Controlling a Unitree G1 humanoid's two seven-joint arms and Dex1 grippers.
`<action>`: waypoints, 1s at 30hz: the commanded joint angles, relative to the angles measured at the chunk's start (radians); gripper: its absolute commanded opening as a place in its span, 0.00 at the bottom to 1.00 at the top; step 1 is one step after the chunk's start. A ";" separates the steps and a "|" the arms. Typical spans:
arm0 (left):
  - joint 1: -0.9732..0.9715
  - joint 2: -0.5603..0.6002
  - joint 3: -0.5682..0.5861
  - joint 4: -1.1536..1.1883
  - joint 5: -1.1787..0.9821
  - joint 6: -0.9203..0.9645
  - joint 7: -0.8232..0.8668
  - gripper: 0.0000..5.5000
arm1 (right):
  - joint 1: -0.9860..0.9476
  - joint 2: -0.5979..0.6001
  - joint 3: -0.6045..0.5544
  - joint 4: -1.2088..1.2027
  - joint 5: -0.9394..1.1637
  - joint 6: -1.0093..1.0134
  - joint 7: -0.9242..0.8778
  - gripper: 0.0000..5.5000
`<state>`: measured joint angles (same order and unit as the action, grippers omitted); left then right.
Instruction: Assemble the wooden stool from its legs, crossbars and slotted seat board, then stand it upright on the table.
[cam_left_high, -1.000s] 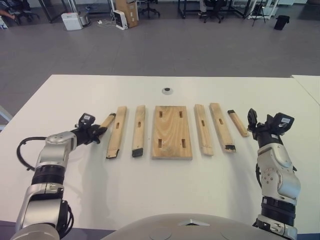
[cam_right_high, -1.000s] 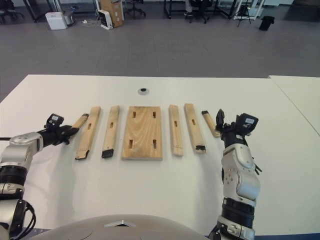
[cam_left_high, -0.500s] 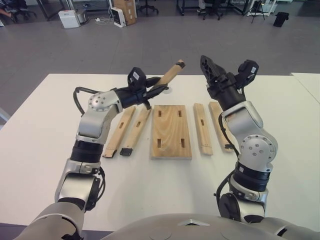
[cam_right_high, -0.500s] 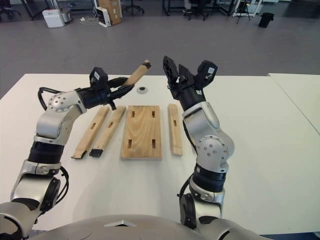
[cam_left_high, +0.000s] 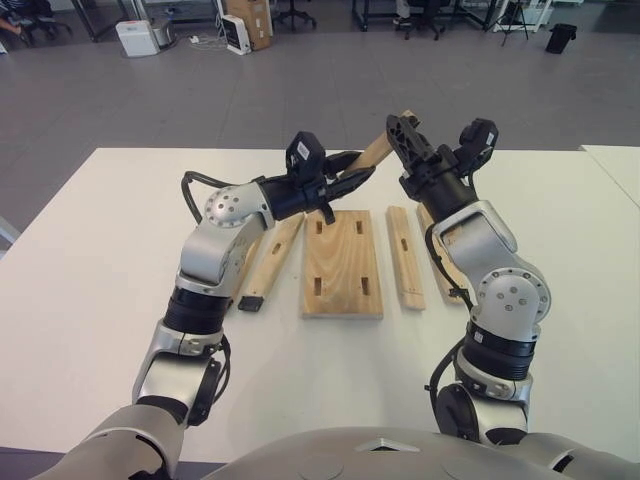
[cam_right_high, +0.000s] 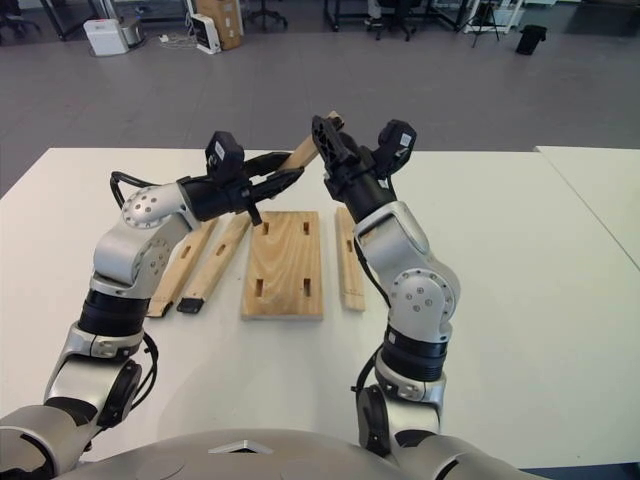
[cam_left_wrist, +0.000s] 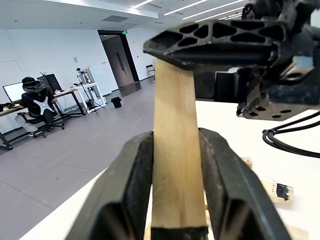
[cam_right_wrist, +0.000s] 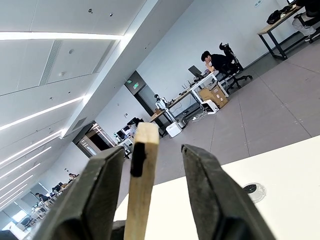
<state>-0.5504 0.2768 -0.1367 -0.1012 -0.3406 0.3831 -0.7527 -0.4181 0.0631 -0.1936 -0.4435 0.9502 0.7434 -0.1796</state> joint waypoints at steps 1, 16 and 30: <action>0.023 0.001 -0.015 -0.009 0.008 -0.001 0.003 0.23 | -0.018 -0.008 -0.002 0.012 0.027 0.012 -0.015 0.27; 0.036 -0.054 0.064 0.049 -0.017 -0.051 0.081 0.37 | -0.016 -0.077 -0.002 0.032 -0.045 -0.025 -0.029 0.08; 0.130 -0.079 0.083 0.080 0.053 -0.062 0.231 0.45 | 0.169 -0.216 0.165 0.263 -0.604 -0.283 0.103 0.08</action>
<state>-0.4376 0.2009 -0.0553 -0.0290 -0.3024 0.3136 -0.5408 -0.2385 -0.1728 -0.0340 -0.1991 0.3545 0.4713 -0.0909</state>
